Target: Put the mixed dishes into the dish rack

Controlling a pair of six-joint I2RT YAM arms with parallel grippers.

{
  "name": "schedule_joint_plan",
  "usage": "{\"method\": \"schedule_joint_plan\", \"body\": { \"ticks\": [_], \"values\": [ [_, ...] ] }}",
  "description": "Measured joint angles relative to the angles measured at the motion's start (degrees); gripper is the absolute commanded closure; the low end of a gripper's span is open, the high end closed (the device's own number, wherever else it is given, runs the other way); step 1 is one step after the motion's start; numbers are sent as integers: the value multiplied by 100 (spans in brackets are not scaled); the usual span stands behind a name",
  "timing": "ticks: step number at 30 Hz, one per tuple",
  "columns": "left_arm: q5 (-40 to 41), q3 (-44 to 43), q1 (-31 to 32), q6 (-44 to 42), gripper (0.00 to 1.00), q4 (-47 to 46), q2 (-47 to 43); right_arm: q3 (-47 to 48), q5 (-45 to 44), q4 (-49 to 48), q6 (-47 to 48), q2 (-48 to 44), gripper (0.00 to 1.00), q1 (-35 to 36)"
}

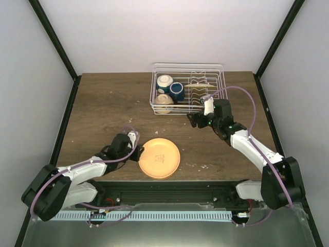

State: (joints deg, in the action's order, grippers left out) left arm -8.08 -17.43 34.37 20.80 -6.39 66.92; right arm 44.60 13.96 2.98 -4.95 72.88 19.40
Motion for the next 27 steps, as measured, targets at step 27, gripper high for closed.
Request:
{"method": "schedule_joint_plan", "body": {
  "ticks": [27],
  "values": [
    [31, 0, 0, -28, 92, -192, 15, 4, 101, 48, 127, 249, 9, 0]
  ]
}}
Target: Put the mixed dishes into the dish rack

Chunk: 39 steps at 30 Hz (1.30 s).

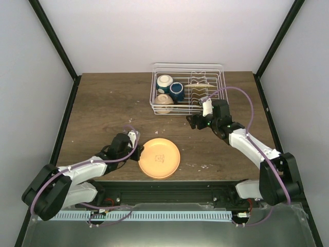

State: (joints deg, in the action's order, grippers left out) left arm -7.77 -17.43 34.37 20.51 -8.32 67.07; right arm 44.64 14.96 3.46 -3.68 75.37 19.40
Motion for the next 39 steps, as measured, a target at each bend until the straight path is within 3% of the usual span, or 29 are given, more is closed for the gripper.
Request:
{"method": "schedule_joint_plan", "body": {
  "ticks": [3, 10, 13, 19, 24, 30, 39],
  "values": [
    [-28, 0, 0, -31, 100, 2, 15, 0, 0, 0, 2, 0, 9, 0],
    [-22, 0, 0, -42, 100, 122, -203, 0, 11, -7, -2, 0, 7, 0],
    [-17, 0, 0, -26, 100, 208, -570, -2, 107, -74, -26, 0, 1, 0],
    [131, -66, 0, -48, 100, 575, -1388, -76, 686, -431, -398, 85, 4, 4],
    [428, -210, -9, -175, 100, 774, -1818, -417, 1655, -629, -787, 223, 5, 7],
    [739, -330, -28, -295, 100, 850, -1687, -1010, 2579, -645, -1150, 44, 5, 92],
    [817, -481, -33, -326, 100, 833, -1316, -1099, 3233, -822, -1386, -199, 6, 317]
  ]
}}
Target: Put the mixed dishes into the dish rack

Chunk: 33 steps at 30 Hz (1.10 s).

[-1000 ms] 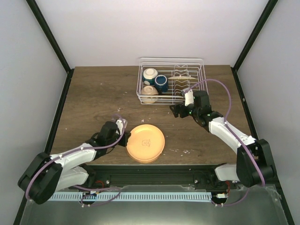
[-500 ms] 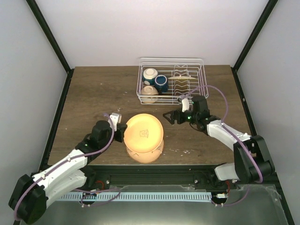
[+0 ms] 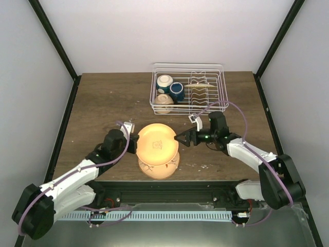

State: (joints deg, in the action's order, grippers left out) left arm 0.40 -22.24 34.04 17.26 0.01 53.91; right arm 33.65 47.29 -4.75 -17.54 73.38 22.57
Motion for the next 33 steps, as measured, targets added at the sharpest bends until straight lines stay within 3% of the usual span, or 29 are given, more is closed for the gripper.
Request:
{"method": "schedule_joint_plan", "body": {
  "ticks": [12, 16, 20, 25, 28, 33],
  "values": [
    [-52, -74, 0, 2, 100, -109, -15, 33, 74, -350, -184, 667, 19, 544],
    [-63, -74, 0, 2, 100, -162, 39, 299, 90, -459, -254, 1119, 37, 820],
    [-55, -74, 0, 2, 99, -168, 61, 697, 155, -542, -326, 1462, 64, 997],
    [-42, -74, -15, -20, 94, -238, -7, 793, 22, -450, -376, 1506, 80, 975],
    [-57, -74, 0, -81, 87, -247, -74, 813, -98, -299, -367, 1506, 84, 966],
    [31, -79, 0, -24, 62, -229, -116, 1054, -251, 46, -35, 1469, 96, 1019]
  ]
}}
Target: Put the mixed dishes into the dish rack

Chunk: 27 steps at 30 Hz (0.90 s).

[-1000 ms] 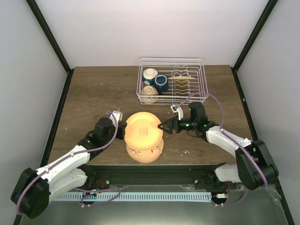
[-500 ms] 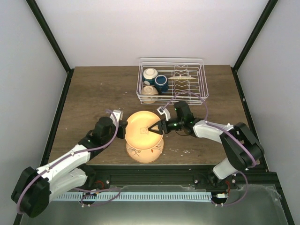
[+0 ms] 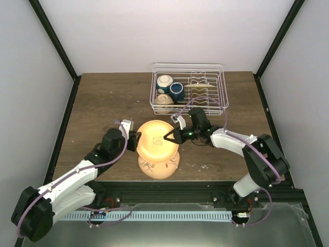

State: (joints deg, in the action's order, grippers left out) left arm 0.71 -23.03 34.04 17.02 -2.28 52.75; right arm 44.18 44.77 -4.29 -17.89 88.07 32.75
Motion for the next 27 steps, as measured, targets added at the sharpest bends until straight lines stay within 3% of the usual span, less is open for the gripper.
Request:
{"method": "schedule_joint_plan", "body": {
  "ticks": [5, 13, 21, 27],
  "values": [
    [103, -35, -4, 13, 48, 96, -111, 345, -264, 459, 387, -96, 99, 13],
    [485, -407, -4, 55, 40, 636, -702, 1067, -1023, 1499, 1464, -647, 99, 13],
    [704, -841, -4, 149, 35, 1209, -1495, 1038, -3021, 1554, 2953, -2695, 99, 20],
    [809, -1154, -4, 328, 35, 1631, -940, 1003, -4511, 1309, 4192, -3025, 99, 22]
  ]
}}
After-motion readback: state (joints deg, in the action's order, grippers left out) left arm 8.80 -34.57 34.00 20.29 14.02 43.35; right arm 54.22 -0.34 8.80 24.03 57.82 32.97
